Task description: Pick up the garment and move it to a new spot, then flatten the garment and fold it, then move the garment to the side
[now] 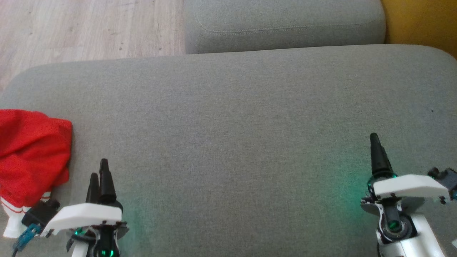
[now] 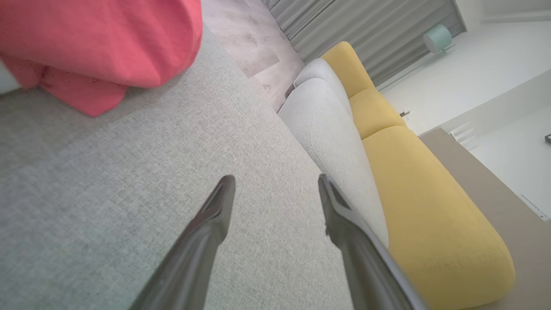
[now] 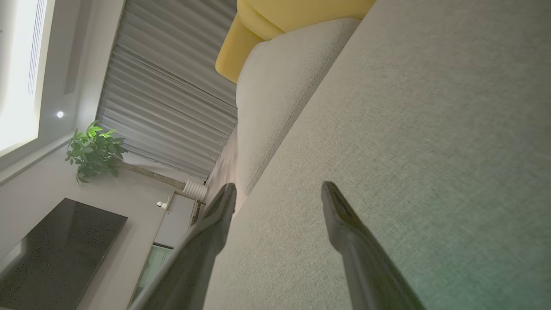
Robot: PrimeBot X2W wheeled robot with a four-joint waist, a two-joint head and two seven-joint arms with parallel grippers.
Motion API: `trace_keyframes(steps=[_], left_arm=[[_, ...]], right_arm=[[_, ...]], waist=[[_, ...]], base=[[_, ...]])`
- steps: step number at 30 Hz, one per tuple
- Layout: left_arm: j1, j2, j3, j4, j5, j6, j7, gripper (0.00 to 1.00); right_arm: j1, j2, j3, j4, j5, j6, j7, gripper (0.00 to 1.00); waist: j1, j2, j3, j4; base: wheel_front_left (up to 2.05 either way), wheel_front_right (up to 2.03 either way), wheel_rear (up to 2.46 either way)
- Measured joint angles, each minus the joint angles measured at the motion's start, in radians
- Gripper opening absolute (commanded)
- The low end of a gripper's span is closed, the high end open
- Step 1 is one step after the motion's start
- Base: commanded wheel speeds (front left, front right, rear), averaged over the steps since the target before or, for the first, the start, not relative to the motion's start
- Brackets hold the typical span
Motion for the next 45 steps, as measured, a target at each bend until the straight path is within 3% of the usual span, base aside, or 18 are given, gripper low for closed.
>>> trace_keyframes(steps=[10, 21, 45], left_arm=[[-0.041, 0.017, -0.029, 0.035, 0.118, 0.002, -0.022, 1.0], [-0.045, 0.018, -0.038, 0.063, 0.255, 0.042, -0.059, 1.0], [-0.034, 0.021, -0.104, 0.074, 0.562, 0.087, -0.128, 1.0]], right_arm=[[-0.062, -0.002, 0.044, 0.047, -0.121, 0.0, -0.025, 1.0], [-0.071, -0.003, 0.067, 0.091, -0.273, 0.0, -0.061, 1.0], [-0.066, 0.005, 0.079, 0.118, -0.609, 0.0, -0.127, 1.0]], waist=[[0.0, 0.0, 0.006, -0.002], [0.0, 0.0, 0.015, -0.004], [-0.0001, 0.0, 0.018, -0.024]], base=[[0.0, 0.0, 0.0], [0.0, 0.0, 0.0], [0.0, 0.0, 0.0]])
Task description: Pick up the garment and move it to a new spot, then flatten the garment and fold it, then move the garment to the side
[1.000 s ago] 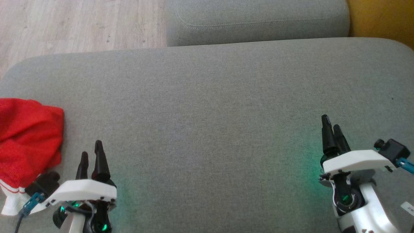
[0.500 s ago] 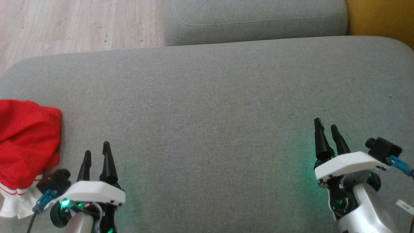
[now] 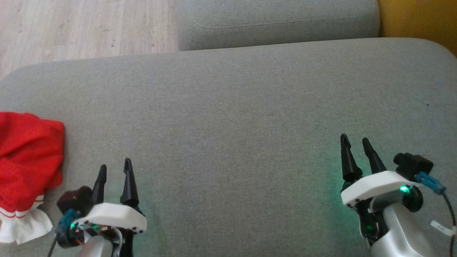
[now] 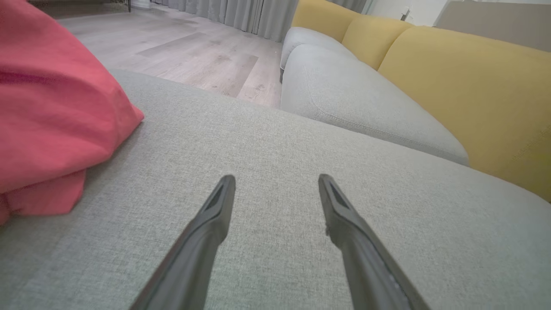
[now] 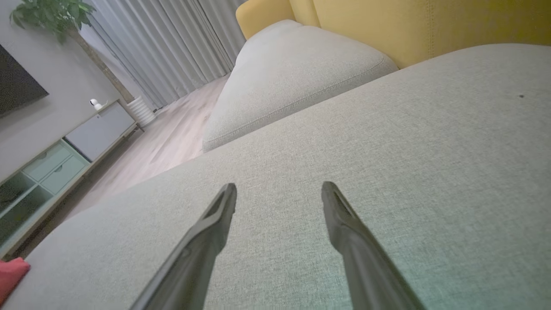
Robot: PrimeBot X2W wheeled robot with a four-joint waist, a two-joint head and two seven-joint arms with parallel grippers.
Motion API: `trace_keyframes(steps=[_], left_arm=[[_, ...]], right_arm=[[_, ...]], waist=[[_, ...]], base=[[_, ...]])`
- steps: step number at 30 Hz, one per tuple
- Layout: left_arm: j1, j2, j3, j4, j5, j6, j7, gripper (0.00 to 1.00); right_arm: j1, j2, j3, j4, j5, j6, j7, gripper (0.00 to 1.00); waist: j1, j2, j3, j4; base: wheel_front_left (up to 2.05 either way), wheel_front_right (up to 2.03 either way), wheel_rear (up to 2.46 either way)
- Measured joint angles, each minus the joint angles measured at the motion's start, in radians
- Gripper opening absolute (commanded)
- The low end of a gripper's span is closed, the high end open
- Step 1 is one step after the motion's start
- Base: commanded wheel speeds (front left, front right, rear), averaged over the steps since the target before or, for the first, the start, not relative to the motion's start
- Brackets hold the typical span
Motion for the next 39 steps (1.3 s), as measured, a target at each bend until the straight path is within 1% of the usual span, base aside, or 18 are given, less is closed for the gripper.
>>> trace_keyframes(steps=[12, 18, 24, 29, 32, 37, 39], left_arm=[[0.028, 0.002, -0.024, 0.018, 0.131, 0.01, -0.031, 1.0], [0.024, 0.007, -0.021, -0.005, 0.194, 0.026, -0.049, 1.0], [0.017, 0.003, 0.002, -0.006, 0.248, 0.027, -0.066, 1.0], [0.017, -0.007, 0.015, -0.006, 0.298, 0.035, -0.08, 1.0], [0.018, -0.022, 0.035, 0.02, 0.32, 0.035, -0.086, 1.0], [0.019, -0.027, 0.045, 0.028, 0.376, 0.035, -0.102, 1.0], [0.019, -0.031, 0.047, 0.029, 0.383, 0.034, -0.102, 1.0]], right_arm=[[0.002, 0.007, 0.004, 0.033, -0.148, 0.0, -0.034, 1.0], [0.0, 0.01, -0.005, -0.019, -0.233, 0.0, -0.053, 1.0], [0.0, 0.018, -0.024, -0.014, -0.307, 0.0, -0.069, 1.0], [0.0, 0.022, -0.069, -0.017, -0.371, 0.0, -0.083, 1.0], [0.0, 0.023, -0.068, 0.012, -0.409, 0.0, -0.088, 1.0], [0.0, 0.024, -0.061, 0.032, -0.448, 0.0, -0.105, 1.0], [0.0, 0.024, -0.061, 0.036, -0.45, 0.0, -0.106, 1.0]], waist=[[0.0, 0.0, 0.0, -0.003], [0.0, 0.0, 0.007, -0.003], [0.0, 0.0, 0.011, -0.003], [0.0, 0.0, 0.014, -0.001], [0.0, 0.0, 0.018, -0.001], [0.0, 0.0, 0.019, -0.002], [0.0, 0.0, 0.017, 0.001]], base=[[0.0, 0.0, 0.0], [0.0, 0.0, 0.0], [0.0, 0.0, 0.0], [0.0, 0.0, 0.0], [0.0, 0.0, 0.0], [0.0, 0.0, 0.0], [0.0, 0.0, 0.0]])
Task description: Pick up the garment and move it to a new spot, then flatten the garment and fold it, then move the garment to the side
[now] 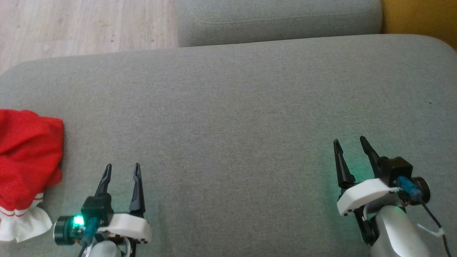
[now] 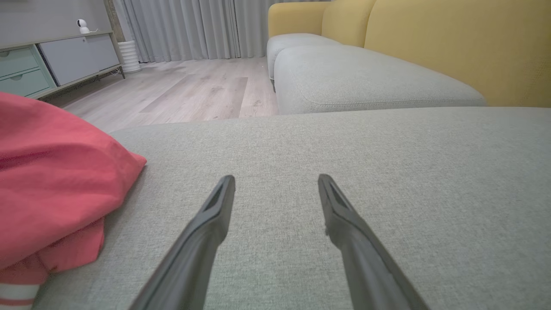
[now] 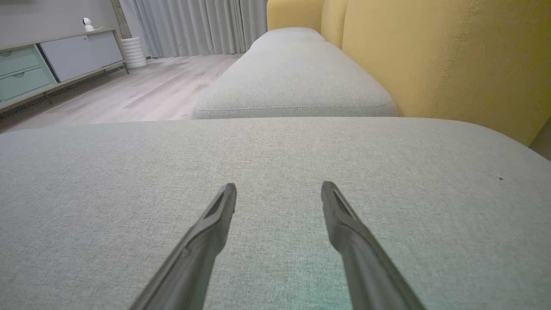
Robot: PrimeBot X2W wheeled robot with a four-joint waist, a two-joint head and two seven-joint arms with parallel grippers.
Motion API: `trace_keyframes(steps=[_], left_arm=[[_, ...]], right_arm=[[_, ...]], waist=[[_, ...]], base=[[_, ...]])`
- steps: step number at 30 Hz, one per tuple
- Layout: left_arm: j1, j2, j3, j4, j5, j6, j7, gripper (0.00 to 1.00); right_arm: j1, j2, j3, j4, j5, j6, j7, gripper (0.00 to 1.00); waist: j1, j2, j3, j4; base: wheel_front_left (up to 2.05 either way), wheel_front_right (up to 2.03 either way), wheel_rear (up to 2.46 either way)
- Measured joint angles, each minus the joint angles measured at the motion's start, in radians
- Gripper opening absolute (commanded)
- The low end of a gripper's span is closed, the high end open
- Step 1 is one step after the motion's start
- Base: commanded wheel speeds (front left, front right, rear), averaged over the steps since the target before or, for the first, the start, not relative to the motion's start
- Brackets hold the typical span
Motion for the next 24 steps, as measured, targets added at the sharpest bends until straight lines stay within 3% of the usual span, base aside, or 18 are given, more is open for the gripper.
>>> trace_keyframes(steps=[9, 24], left_arm=[[0.0, -0.02, 0.027, 0.014, 0.0, -0.008, 0.0, 1.0], [0.082, -0.023, 0.085, 0.038, 0.0, -0.026, 0.0, 1.0]], right_arm=[[0.0, 0.0, 0.036, 0.003, 0.001, 0.0, 0.0, 1.0], [-0.003, 0.001, 0.272, 0.029, 0.089, 0.0, -0.001, 1.0]], waist=[[0.0, 0.0, 0.007, 0.064], [0.0, 0.0, 0.013, 0.363]], base=[[0.0, 0.0, 0.0], [0.0, 0.0, 0.0]])
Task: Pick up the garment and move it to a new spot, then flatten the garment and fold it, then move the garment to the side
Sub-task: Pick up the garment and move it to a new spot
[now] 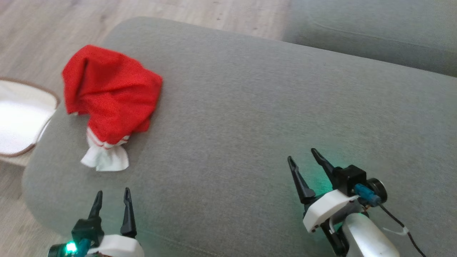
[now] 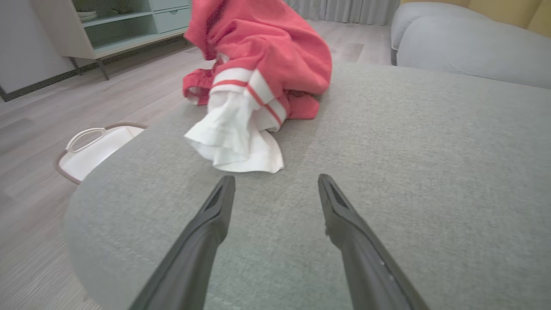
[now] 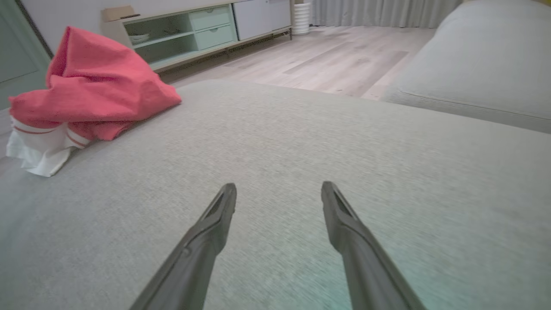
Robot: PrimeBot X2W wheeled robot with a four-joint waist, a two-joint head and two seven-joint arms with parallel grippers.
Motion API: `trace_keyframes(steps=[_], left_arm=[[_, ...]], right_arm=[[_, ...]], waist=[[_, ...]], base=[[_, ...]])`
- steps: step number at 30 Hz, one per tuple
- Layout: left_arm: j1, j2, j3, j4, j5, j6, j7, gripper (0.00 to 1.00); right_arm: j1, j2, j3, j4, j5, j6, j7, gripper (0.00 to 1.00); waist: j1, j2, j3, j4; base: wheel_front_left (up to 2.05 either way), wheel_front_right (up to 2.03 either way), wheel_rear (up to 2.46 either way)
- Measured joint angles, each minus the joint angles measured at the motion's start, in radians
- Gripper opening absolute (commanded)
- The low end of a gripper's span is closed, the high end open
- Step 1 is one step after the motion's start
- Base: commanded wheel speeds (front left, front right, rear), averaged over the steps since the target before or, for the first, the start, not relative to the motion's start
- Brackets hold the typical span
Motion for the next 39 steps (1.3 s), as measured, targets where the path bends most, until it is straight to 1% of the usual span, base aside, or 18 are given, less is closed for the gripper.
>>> trace_keyframes(steps=[2, 3, 6, 8, 9, 10, 12, 16, 22, 25, 29, 34, 35, 36, 39], left_arm=[[-0.002, 0.004, 0.008, 0.0, 0.001, -0.01, 0.0, 1.0], [-0.005, 0.007, 0.008, 0.0, 0.007, -0.014, 0.0, 1.0], [-0.037, 0.019, 0.008, -0.002, 0.017, -0.027, 0.0, 1.0], [-0.097, 0.036, 0.009, -0.002, 0.021, -0.037, 0.0, 1.0], [-0.097, 0.036, 0.009, -0.002, 0.021, -0.037, 0.0, 1.0], [-0.137, 0.047, 0.01, -0.002, 0.025, -0.037, 0.0, 1.0], [-0.226, 0.079, 0.012, 0.005, 0.026, -0.046, 0.0, 1.0], [-0.403, 0.158, 0.012, 0.093, 0.033, -0.073, 0.005, 1.0], [-0.593, 0.257, 0.012, 0.234, 0.032, -0.089, 0.07, 1.0], [-0.655, 0.286, 0.005, 0.293, 0.028, -0.097, 0.092, 1.0], [-0.716, 0.309, 0.007, 0.372, 0.003, -0.098, 0.13, 1.0], [-0.748, 0.329, 0.023, 0.469, -0.028, -0.096, 0.212, 1.0], [-0.748, 0.33, 0.03, 0.485, -0.034, -0.095, 0.219, 0.46], [-0.747, 0.332, 0.031, 0.494, -0.036, -0.095, 0.217, 0.0], [-0.748, 0.348, 0.024, 0.486, -0.032, -0.095, 0.164, 0.0]], right_arm=[[-0.005, 0.0, 0.025, 0.003, 0.01, 0.0, 0.0, 1.0], [-0.007, 0.0, 0.029, 0.004, 0.012, 0.0, 0.0, 1.0], [-0.018, 0.0, 0.03, 0.007, 0.012, 0.0, 0.0, 1.0], [-0.023, 0.0, 0.029, 0.008, 0.009, 0.0, 0.0, 1.0], [-0.023, 0.0, 0.029, 0.008, 0.009, 0.0, 0.0, 1.0], [-0.024, 0.0, 0.028, 0.008, 0.003, 0.0, 0.0, 1.0], [-0.025, 0.0, 0.026, 0.009, -0.005, 0.0, 0.0, 1.0], [-0.048, -0.005, 0.027, 0.004, -0.014, 0.0, 0.0, 1.0], [-0.101, -0.028, 0.039, -0.014, -0.014, 0.0, 0.0, 1.0], [-0.107, -0.037, 0.044, -0.022, -0.013, 0.0, -0.001, 1.0], [-0.134, -0.043, 0.06, -0.042, -0.012, 0.0, -0.001, 1.0], [-0.166, -0.046, 0.079, -0.056, 0.003, 0.0, -0.006, 1.0], [-0.169, -0.046, 0.079, -0.057, 0.008, 0.0, -0.006, 1.0], [-0.171, -0.046, 0.079, -0.058, 0.012, 0.0, -0.007, 1.0], [-0.169, -0.045, 0.075, -0.054, 0.022, 0.0, -0.007, 1.0]], waist=[[0.0, 0.0, 0.003, 0.037], [-0.0001, 0.0, 0.006, 0.042], [0.0, 0.0, 0.025, 0.044], [0.0, 0.0, 0.039, 0.039], [0.0, 0.0, 0.039, 0.039], [0.0, 0.0, 0.048, 0.035], [0.0001, 0.0, 0.065, 0.025], [0.0001, 0.0, 0.105, -0.002], [0.0002, 0.0, 0.171, -0.05], [0.0002, 0.0, 0.203, -0.075], [0.0002, 0.0, 0.242, -0.108], [0.0002, 0.0, 0.273, -0.153], [0.0003, 0.0, 0.275, -0.163], [0.0002, 0.0, 0.275, -0.172], [0.0003, 0.0, 0.266, -0.193]], base=[[0.0, 0.0, 0.0], [0.0, 0.0, 0.0], [0.0, 0.0, 0.0], [0.0, 0.0, 0.0], [0.0, 0.0, 0.0], [0.0, 0.0, 0.0], [0.0, 0.0, 0.0], [0.0, 0.0, 0.0], [0.0, 0.0, 0.0], [0.0, 0.0, 0.0], [0.0, 0.0, 0.0], [0.0, 0.0, 0.0], [0.0, 0.0, 0.0], [0.0, 0.0, 0.0], [0.0, 0.0, 0.0]])
